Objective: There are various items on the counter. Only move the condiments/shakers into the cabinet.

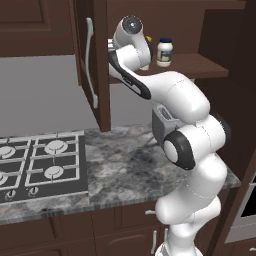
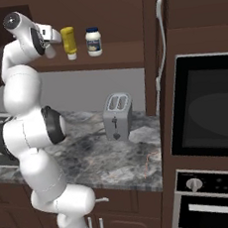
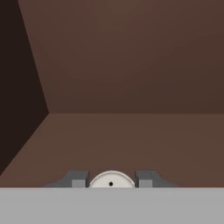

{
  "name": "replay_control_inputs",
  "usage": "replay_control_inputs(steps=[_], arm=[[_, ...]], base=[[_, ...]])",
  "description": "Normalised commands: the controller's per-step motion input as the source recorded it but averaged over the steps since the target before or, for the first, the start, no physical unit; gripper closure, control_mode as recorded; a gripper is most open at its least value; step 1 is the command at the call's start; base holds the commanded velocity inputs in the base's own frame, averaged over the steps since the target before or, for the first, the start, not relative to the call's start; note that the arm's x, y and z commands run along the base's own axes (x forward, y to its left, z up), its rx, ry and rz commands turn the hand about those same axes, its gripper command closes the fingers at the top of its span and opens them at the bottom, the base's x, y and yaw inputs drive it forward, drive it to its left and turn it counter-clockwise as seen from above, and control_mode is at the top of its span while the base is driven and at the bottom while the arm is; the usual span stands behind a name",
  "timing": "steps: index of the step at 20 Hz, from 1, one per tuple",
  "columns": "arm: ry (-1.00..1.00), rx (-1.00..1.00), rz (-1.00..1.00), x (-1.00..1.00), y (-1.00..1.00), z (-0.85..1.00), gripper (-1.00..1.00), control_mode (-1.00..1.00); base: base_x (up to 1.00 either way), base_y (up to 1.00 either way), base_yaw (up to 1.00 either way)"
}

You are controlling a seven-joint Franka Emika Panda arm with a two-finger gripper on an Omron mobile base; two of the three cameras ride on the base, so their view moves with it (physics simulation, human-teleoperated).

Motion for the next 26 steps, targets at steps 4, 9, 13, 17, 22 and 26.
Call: replay_control_inputs(steps=[4, 9, 13, 17, 22, 26], arm=[[0.00, 0.00, 0.00, 0.16, 0.00, 0.00, 1.00, -1.00], [0.00, 0.00, 0.00, 0.26, 0.00, 0.00, 1.00, -1.00], [0.00, -0.02, 0.00, 0.25, 0.00, -0.01, -1.00, -1.00], [0.00, -0.03, 0.00, 0.28, 0.00, -0.04, -1.00, -1.00], [-0.01, -0.03, 0.00, 0.20, 0.00, -0.02, -1.00, -1.00], [0.00, -0.04, 0.00, 0.17, 0.00, -0.02, -1.00, -1.00]], base=[[0.00, 0.00, 0.00], [0.00, 0.00, 0.00], [0.00, 0.00, 0.00], [0.00, 0.00, 0.00], [0.00, 0.00, 0.00], [0.00, 0.00, 0.00]])
